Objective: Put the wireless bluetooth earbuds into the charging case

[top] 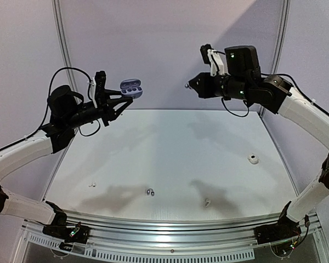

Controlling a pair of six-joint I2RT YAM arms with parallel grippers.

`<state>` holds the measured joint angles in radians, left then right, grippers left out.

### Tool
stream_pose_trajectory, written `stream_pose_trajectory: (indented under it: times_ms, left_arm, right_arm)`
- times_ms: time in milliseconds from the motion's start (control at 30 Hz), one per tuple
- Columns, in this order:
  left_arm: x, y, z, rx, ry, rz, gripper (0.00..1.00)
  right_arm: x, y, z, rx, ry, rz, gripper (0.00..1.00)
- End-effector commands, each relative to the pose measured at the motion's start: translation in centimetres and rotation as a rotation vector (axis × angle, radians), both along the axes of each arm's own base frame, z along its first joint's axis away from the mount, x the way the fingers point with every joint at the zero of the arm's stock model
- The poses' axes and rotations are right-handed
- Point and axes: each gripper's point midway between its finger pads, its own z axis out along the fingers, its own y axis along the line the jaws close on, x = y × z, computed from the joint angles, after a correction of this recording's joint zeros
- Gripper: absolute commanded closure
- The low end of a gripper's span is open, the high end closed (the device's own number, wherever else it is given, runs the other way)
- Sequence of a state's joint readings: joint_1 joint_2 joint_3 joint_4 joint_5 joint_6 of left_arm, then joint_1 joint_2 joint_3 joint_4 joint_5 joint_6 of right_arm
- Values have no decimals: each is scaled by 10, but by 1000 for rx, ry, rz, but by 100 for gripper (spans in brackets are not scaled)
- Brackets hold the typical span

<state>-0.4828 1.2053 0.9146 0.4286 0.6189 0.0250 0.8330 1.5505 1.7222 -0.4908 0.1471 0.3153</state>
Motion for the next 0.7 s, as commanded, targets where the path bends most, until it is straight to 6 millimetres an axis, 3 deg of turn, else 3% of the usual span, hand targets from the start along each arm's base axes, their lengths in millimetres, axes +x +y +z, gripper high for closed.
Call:
stream_pose_trajectory:
  times_ms: [0, 100, 333, 667]
  left_arm:
    - [0, -8, 10, -52, -44, 8, 100]
    - [0, -10, 15, -82, -24, 6, 100]
    - [5, -11, 24, -120, -13, 22, 100]
    - [5, -11, 36, -157, 3, 22, 100]
  right_arm:
    - [-16, 19, 99, 147, -355, 17, 100]
    - [-32, 42, 123, 139, -463, 50, 100]
    - [-47, 86, 127, 59, -600, 100, 100]
    - [-48, 127, 99, -28, -628, 174, 100]
